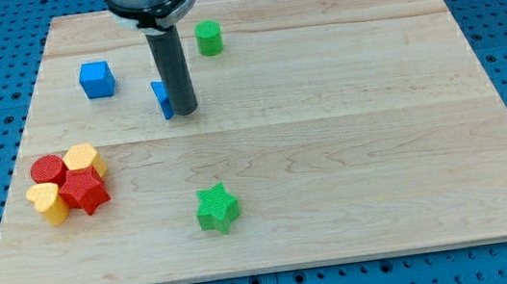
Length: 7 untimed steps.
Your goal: Move the blue triangle below the blue cube
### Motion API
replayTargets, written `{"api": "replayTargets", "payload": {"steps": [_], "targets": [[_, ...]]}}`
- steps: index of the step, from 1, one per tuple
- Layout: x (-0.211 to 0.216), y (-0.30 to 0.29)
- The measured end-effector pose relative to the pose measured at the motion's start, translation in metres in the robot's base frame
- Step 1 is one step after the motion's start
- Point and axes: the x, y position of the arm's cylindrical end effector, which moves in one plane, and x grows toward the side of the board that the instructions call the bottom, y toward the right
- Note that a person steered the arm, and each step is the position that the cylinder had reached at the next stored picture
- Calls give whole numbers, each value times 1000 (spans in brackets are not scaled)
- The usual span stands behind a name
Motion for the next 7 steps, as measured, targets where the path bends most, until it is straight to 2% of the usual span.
{"api": "replayTargets", "payload": {"steps": [2, 4, 5, 7], "targets": [[-29, -73], [-34, -91], [-34, -123], [-35, -121]]}}
